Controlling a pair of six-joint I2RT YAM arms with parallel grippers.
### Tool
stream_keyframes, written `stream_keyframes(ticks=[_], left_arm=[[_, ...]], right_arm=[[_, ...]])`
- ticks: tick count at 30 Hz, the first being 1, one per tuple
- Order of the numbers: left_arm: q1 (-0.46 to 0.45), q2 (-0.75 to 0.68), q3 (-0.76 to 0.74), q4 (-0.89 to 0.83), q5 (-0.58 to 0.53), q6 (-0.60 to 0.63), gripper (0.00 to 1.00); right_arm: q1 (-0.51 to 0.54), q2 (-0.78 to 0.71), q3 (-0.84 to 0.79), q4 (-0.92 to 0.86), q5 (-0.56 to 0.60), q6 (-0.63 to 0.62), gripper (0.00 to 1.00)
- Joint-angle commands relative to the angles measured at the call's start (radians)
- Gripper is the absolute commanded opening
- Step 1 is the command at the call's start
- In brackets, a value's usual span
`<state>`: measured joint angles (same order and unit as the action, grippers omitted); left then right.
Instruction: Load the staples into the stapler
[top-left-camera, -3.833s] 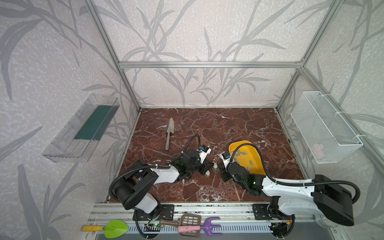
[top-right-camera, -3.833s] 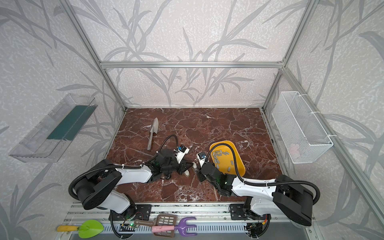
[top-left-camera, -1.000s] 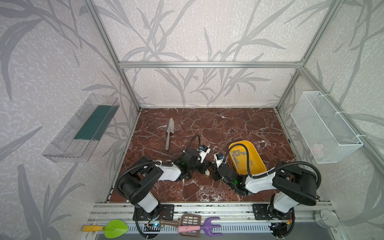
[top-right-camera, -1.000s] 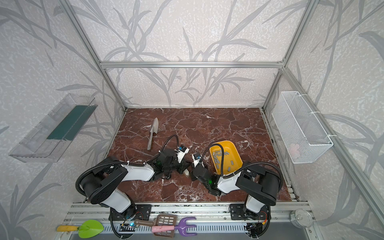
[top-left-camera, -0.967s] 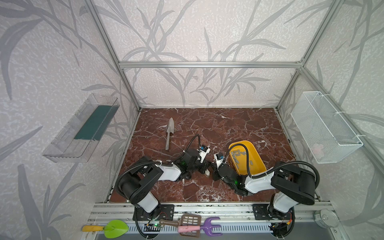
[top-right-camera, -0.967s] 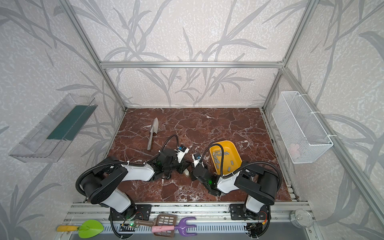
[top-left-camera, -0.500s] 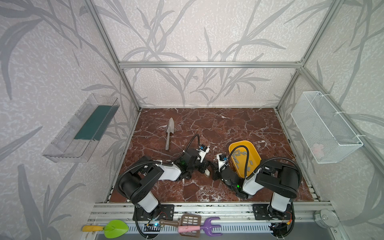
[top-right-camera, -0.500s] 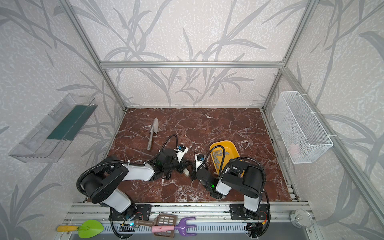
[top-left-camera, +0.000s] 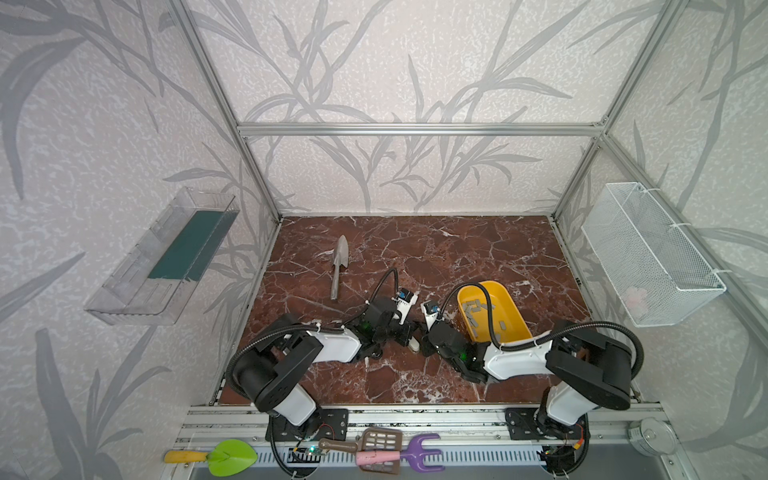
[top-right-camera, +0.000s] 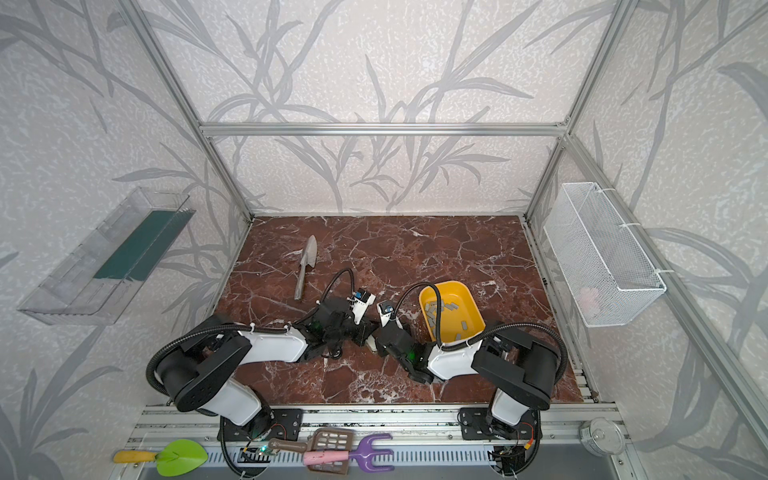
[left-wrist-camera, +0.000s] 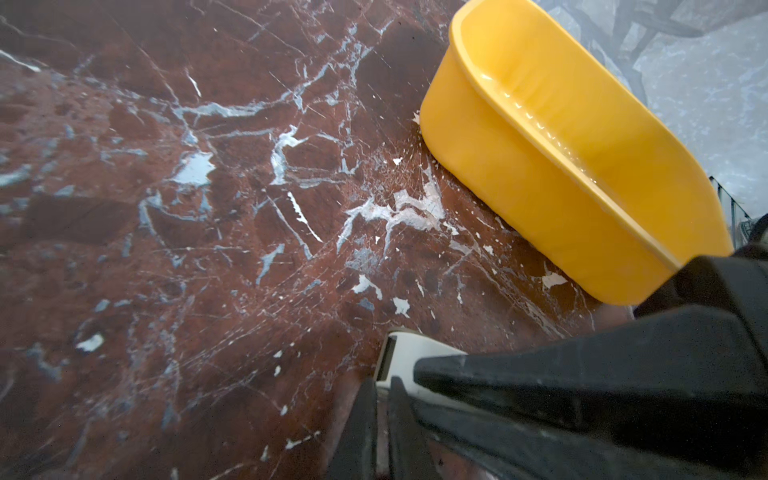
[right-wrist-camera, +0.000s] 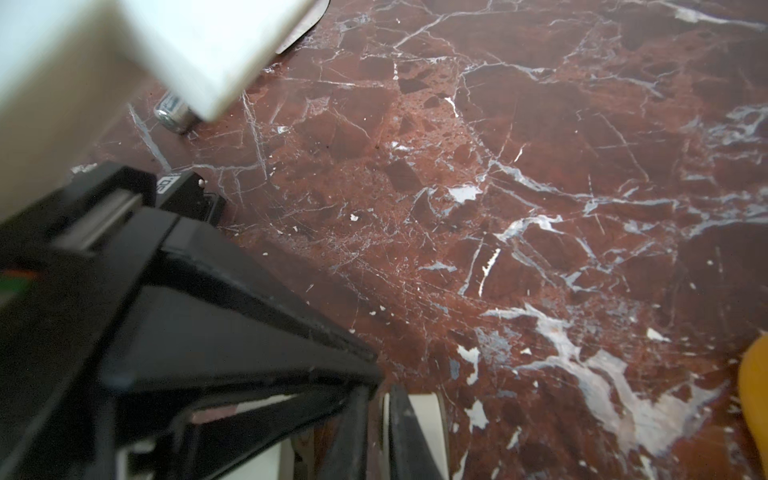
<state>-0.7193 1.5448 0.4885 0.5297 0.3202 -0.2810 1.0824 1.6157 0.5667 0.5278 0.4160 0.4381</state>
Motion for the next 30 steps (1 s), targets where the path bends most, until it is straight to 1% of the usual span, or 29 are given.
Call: stream_keyframes(ticks=[1, 6, 7, 9, 10, 12, 13, 14, 16, 17, 18, 20, 21, 23, 25, 28, 30], left_arm=[[-0.012, -0.113, -0.003, -0.028, -0.069, 0.015, 0.11], [0.000, -0.293, -0.017, -0.135, -0.215, 0.011, 0.13], [0.001, -0.331, -0.019, -0.163, -0.247, 0.007, 0.13], [0.003, -0.434, -0.031, -0.224, -0.336, -0.021, 0.16], [0.004, -0.482, -0.041, -0.251, -0.378, -0.032, 0.21], [0.009, -0.601, -0.071, -0.317, -0.475, -0.056, 0.30], [0.012, -0.650, -0.085, -0.344, -0.511, -0.058, 0.34], [0.015, -0.705, -0.097, -0.382, -0.558, -0.062, 0.40], [0.024, -0.788, -0.121, -0.451, -0.669, -0.091, 0.47], [0.033, -0.820, -0.130, -0.485, -0.725, -0.117, 0.54], [0.046, -0.840, -0.136, -0.516, -0.756, -0.141, 0.60], [0.070, -0.857, -0.135, -0.575, -0.770, -0.180, 0.66], [0.077, -0.858, -0.134, -0.603, -0.774, -0.196, 0.69], [0.079, -0.855, -0.125, -0.656, -0.793, -0.221, 0.74], [0.079, -0.856, -0.123, -0.688, -0.799, -0.241, 0.78], [0.079, -0.865, -0.132, -0.705, -0.781, -0.255, 0.81], [0.079, -0.877, -0.137, -0.716, -0.767, -0.263, 0.81]], right_arm=[[0.001, -0.068, 0.060, -0.146, -0.026, -0.066, 0.17], [-0.002, -0.206, 0.106, -0.284, 0.013, -0.088, 0.21], [-0.005, -0.244, 0.122, -0.335, 0.037, -0.090, 0.21], [-0.025, -0.335, 0.174, -0.514, 0.120, -0.052, 0.22], [-0.045, -0.370, 0.197, -0.604, 0.145, -0.031, 0.23], [-0.122, -0.454, 0.240, -0.803, 0.196, 0.027, 0.25], [-0.157, -0.491, 0.243, -0.870, 0.207, 0.037, 0.26], [-0.214, -0.535, 0.236, -0.925, 0.198, 0.039, 0.29], [-0.361, -0.601, 0.218, -1.013, 0.122, 0.053, 0.35], [-0.454, -0.631, 0.190, -1.032, 0.068, 0.060, 0.38], [-0.545, -0.655, 0.153, -1.022, -0.011, 0.056, 0.44], [-0.693, -0.671, 0.089, -0.991, -0.167, 0.049, 0.50], [-0.747, -0.665, 0.068, -0.985, -0.220, 0.043, 0.52], [-0.795, -0.634, 0.049, -0.993, -0.242, 0.039, 0.55], [-0.803, -0.611, 0.037, -0.996, -0.237, 0.042, 0.58], [-0.806, -0.604, 0.008, -0.965, -0.269, 0.050, 0.62], [-0.808, -0.605, -0.007, -0.960, -0.258, 0.059, 0.63]])
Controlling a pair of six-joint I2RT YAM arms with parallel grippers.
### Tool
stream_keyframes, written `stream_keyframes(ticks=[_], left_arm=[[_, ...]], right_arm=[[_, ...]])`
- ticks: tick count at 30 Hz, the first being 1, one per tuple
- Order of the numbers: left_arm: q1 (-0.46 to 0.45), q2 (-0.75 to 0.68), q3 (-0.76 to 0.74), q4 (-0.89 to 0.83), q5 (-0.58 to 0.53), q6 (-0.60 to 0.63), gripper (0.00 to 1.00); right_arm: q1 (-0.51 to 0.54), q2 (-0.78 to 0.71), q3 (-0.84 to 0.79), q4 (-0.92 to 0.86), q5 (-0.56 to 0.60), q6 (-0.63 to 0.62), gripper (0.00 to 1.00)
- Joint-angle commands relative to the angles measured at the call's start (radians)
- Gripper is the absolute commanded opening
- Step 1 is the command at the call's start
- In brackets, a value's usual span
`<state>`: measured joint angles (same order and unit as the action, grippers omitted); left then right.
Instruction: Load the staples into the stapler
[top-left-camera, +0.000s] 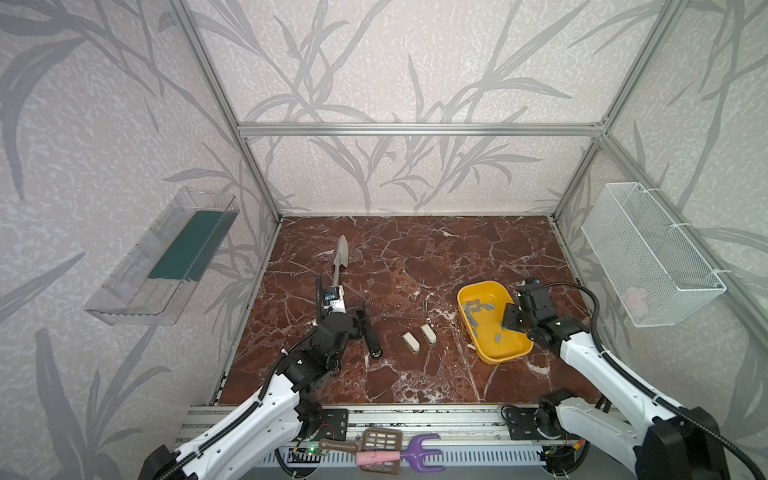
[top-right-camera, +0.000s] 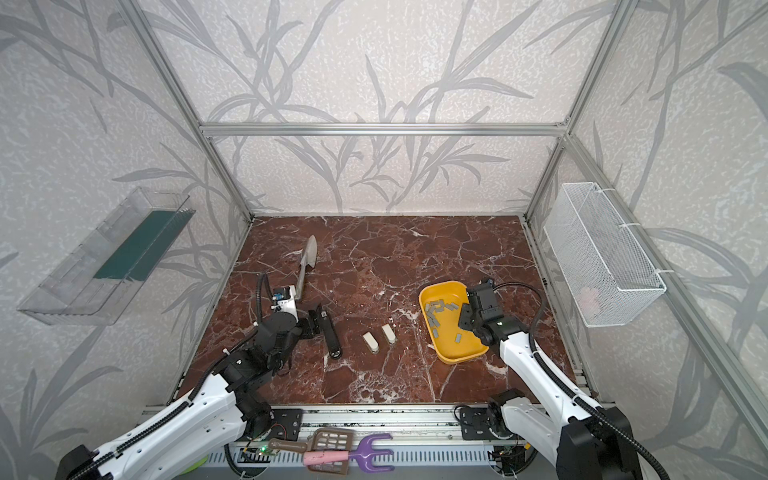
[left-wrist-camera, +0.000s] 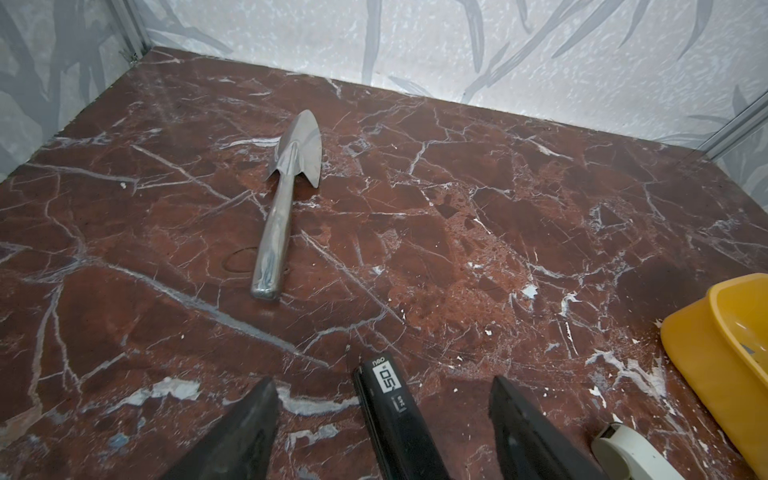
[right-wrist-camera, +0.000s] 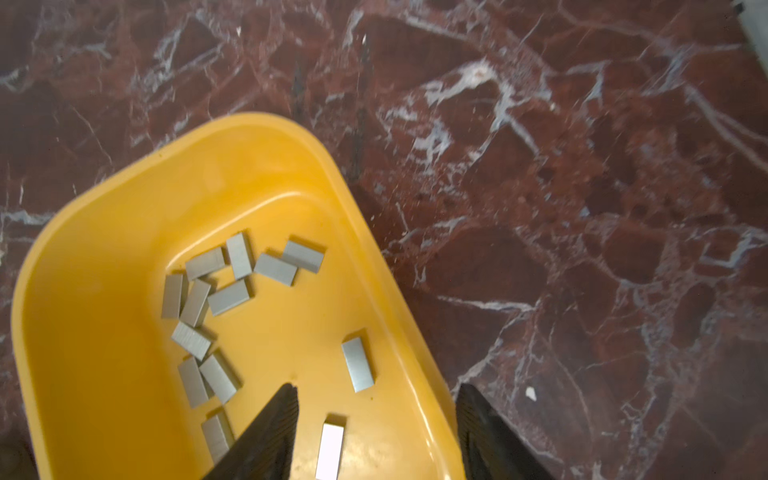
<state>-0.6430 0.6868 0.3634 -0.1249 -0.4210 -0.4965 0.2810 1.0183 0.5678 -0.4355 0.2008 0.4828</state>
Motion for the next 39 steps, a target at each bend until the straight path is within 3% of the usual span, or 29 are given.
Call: stream_keyframes(ticks=[1, 16, 22, 30, 39], left_arm=[[0.003, -0.027, -0.015, -0.067, -0.024, -0.051, 0.81], [0.004, -0.115, -0.019, -0.085, -0.026, -0.044, 0.85], [0.005, -0.105, 0.001, -0.085, -0.039, -0.027, 0.86], [0.004, -0.086, 0.026, -0.078, -0.040, -0.024, 0.87], [0.007, -0.058, 0.081, -0.076, -0.059, -0.021, 0.93]], right_arm=[[-0.008, -0.008, -0.017, 0.012, -0.037, 0.014, 0.63], [-0.057, 0.087, 0.018, 0.094, -0.111, 0.004, 0.61], [-0.043, 0.164, 0.017, 0.163, -0.258, 0.040, 0.59], [0.053, 0.224, 0.041, 0.206, -0.221, 0.062, 0.59], [0.067, 0.156, 0.074, 0.185, -0.223, 0.032, 0.62]])
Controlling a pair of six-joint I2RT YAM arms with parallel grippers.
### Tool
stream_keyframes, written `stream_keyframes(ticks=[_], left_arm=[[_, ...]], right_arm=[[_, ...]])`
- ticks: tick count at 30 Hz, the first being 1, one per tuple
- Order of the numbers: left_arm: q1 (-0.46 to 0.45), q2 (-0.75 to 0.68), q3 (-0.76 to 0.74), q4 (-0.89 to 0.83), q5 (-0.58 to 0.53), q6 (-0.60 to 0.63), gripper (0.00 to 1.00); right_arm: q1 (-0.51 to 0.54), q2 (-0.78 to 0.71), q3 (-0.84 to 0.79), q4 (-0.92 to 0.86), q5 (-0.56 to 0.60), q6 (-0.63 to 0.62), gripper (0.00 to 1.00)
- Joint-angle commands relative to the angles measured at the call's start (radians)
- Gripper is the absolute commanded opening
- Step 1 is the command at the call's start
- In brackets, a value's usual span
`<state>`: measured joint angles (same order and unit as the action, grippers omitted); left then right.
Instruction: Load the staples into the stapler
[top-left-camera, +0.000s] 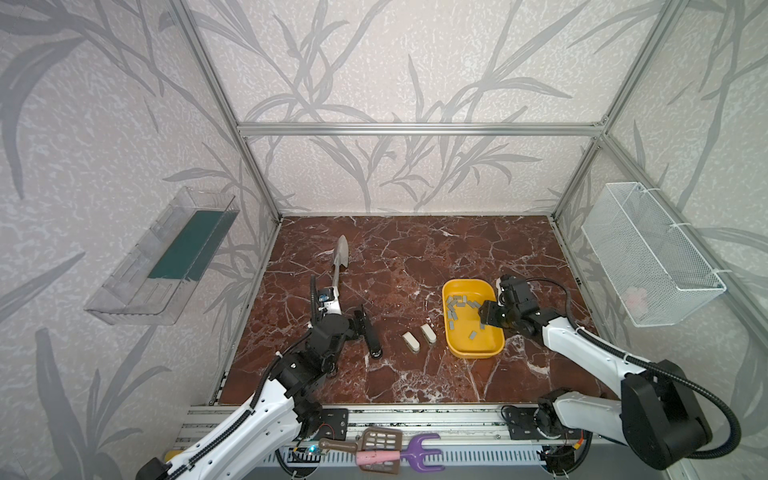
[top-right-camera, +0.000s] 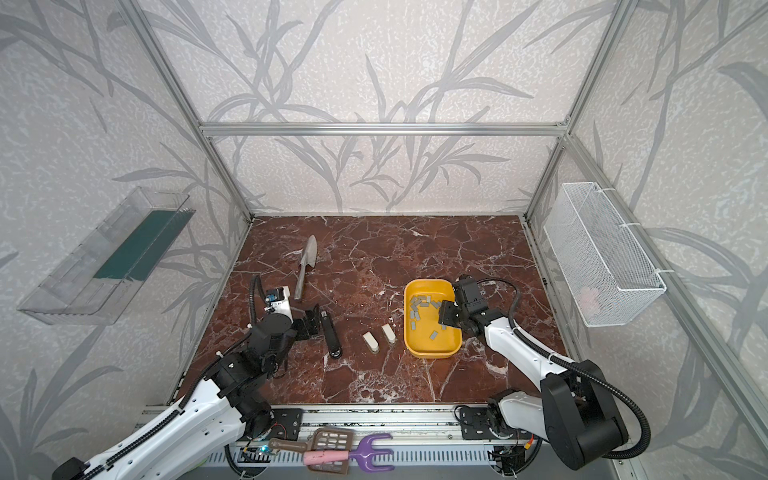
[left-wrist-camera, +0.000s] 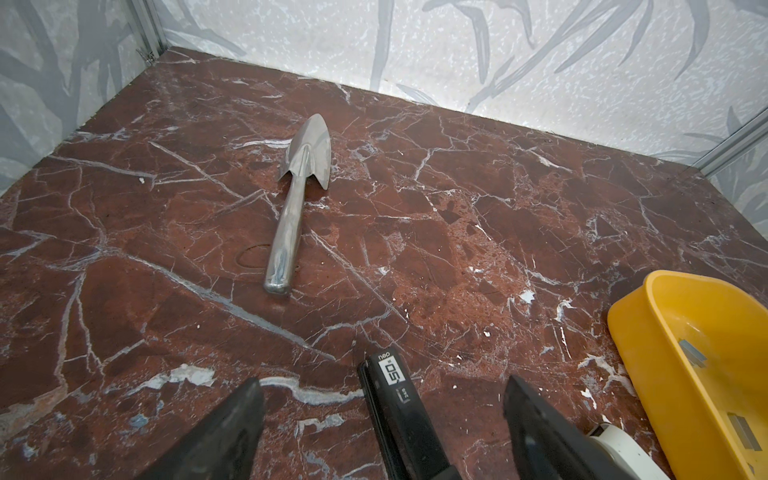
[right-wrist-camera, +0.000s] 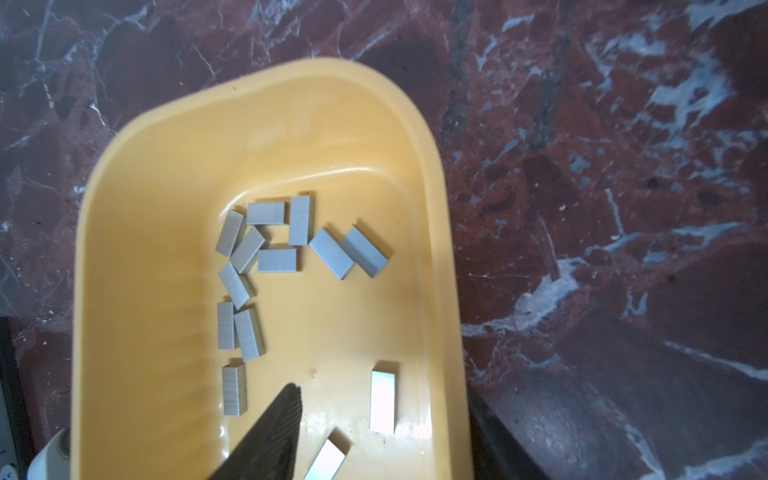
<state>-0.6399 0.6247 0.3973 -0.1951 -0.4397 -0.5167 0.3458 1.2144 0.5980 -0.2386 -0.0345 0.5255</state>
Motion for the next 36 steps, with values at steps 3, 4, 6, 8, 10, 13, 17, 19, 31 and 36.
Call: stream_keyframes(ticks=[3, 4, 6, 8, 10, 13, 17, 19, 31, 36], left_arm=[[0.010, 0.019, 0.069, 0.014, -0.080, 0.026, 1.00], [0.015, 0.025, 0.084, 0.016, -0.082, 0.049, 1.00], [0.036, 0.031, 0.103, 0.038, -0.062, 0.107, 1.00], [0.072, 0.034, 0.108, 0.075, -0.067, 0.152, 1.00], [0.131, 0.037, 0.106, 0.122, -0.088, 0.190, 1.00], [0.272, 0.066, 0.093, 0.218, -0.048, 0.209, 1.00], [0.473, 0.223, 0.057, 0.412, 0.066, 0.178, 1.00], [0.547, 0.355, 0.072, 0.469, 0.109, 0.198, 1.00], [0.573, 0.839, 0.104, 0.805, -0.071, 0.491, 0.95], [0.619, 0.923, 0.024, 1.080, 0.086, 0.470, 1.00]], right_arm=[[-0.005, -0.089, 0.090, -0.097, 0.107, -0.031, 0.68], [-0.025, -0.106, 0.110, -0.122, 0.138, -0.044, 0.70], [-0.088, -0.133, 0.150, -0.155, 0.184, -0.058, 0.73], [-0.152, -0.152, 0.183, -0.166, 0.238, -0.074, 0.74], [-0.180, -0.156, 0.169, -0.097, 0.395, -0.117, 0.80], [-0.203, -0.102, 0.044, 0.187, 0.506, -0.265, 0.86], [-0.206, 0.067, -0.072, 0.466, 0.496, -0.334, 0.88], [-0.206, 0.157, -0.089, 0.574, 0.497, -0.361, 0.88], [-0.214, 0.270, -0.172, 1.019, 0.422, -0.494, 0.89], [-0.211, 0.302, -0.134, 0.966, 0.375, -0.518, 0.90]])
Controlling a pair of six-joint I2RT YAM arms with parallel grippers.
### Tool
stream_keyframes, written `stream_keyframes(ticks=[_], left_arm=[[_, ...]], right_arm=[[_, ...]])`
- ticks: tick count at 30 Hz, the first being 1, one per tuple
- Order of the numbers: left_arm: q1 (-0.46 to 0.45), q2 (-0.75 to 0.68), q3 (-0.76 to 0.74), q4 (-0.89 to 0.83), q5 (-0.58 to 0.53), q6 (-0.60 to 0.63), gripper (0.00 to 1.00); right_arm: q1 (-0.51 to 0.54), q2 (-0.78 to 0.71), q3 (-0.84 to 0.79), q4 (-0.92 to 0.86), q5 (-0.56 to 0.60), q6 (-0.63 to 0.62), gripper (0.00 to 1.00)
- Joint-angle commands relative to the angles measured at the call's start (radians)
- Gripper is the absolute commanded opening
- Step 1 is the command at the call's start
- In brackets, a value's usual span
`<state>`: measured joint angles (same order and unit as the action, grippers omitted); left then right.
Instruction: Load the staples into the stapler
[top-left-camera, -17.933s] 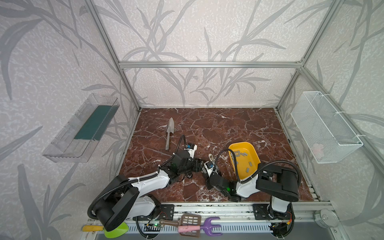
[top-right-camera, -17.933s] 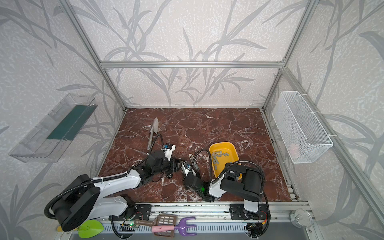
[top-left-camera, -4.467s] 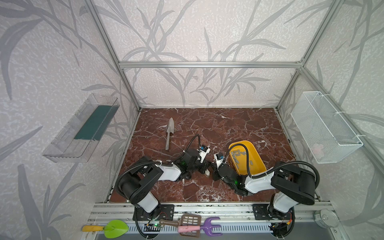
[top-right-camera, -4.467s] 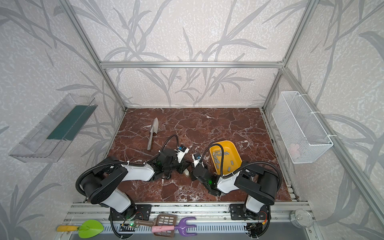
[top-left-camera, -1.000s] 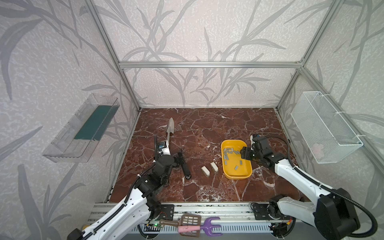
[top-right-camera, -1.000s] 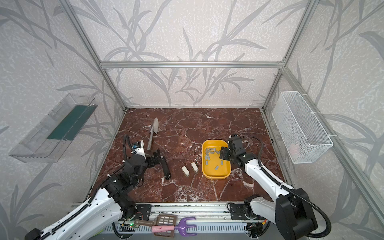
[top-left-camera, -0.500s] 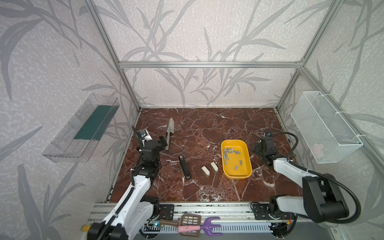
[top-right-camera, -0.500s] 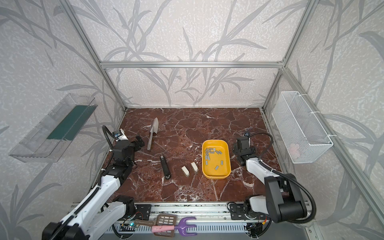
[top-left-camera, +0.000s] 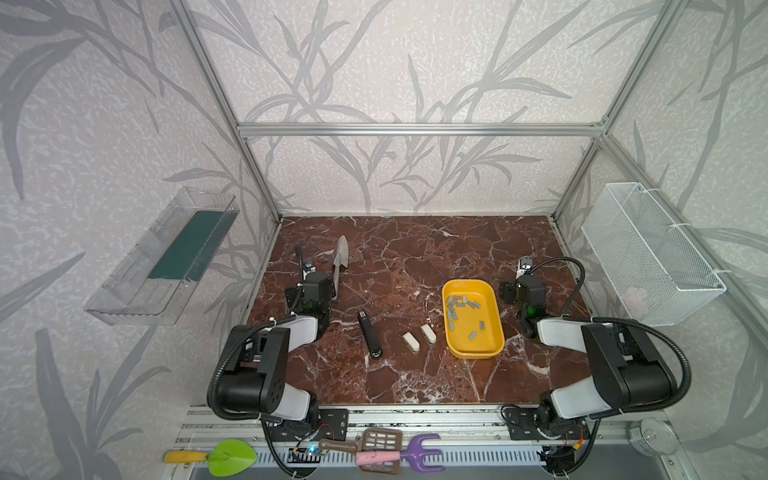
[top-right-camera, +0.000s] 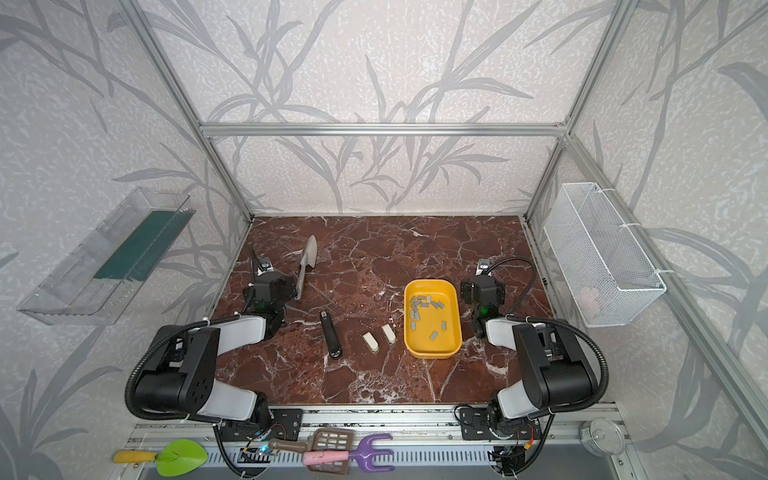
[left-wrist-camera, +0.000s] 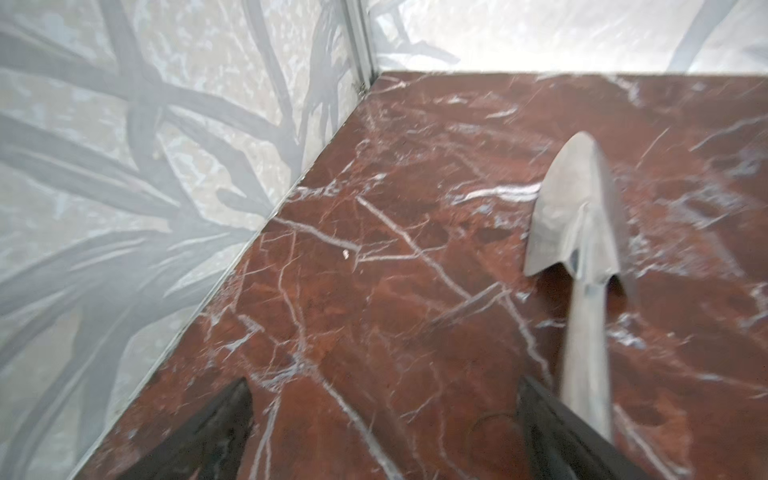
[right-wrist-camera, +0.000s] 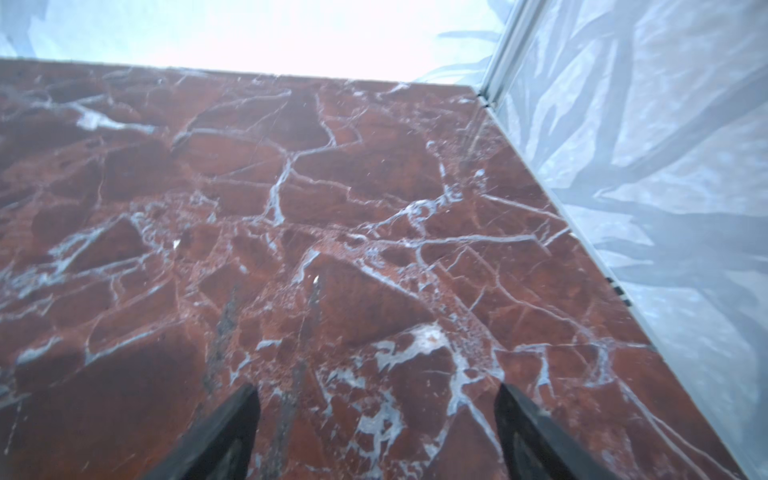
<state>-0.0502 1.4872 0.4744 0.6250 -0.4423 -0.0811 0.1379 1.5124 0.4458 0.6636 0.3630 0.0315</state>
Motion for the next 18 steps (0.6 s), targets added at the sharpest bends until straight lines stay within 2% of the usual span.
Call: stream_keyframes(ticks=[1, 3, 4, 6, 9, 12, 14, 16, 18], left_arm=[[0.030, 0.034, -0.063, 0.207, 0.099, 0.009, 1.00], [0.035, 0.016, -0.047, 0.144, 0.110, -0.004, 1.00], [0.036, 0.031, -0.063, 0.192, 0.135, 0.004, 1.00], [0.037, 0.104, -0.117, 0.407, 0.157, 0.042, 0.99], [0.043, 0.057, -0.097, 0.276, 0.130, 0.003, 0.99], [0.043, 0.098, -0.121, 0.398, 0.130, 0.023, 0.99], [0.042, 0.073, -0.109, 0.327, 0.131, 0.008, 0.99], [0.044, 0.085, -0.113, 0.360, 0.132, 0.014, 0.99], [0.043, 0.084, -0.111, 0.352, 0.132, 0.016, 0.99]], right_arm=[[-0.002, 0.022, -0.005, 0.160, -0.029, -0.046, 0.90], [-0.003, 0.009, 0.003, 0.115, -0.033, -0.033, 0.90], [-0.003, 0.015, -0.005, 0.146, -0.036, -0.038, 0.90], [-0.003, 0.014, -0.009, 0.144, -0.039, -0.038, 0.90], [-0.003, 0.016, -0.013, 0.163, -0.054, -0.044, 0.90], [-0.004, 0.020, -0.049, 0.235, -0.096, -0.058, 0.92], [-0.010, 0.040, -0.076, 0.275, -0.108, -0.049, 0.99], [-0.009, 0.093, -0.116, 0.428, -0.116, -0.070, 0.99], [-0.011, 0.046, -0.090, 0.302, -0.114, -0.049, 0.99]])
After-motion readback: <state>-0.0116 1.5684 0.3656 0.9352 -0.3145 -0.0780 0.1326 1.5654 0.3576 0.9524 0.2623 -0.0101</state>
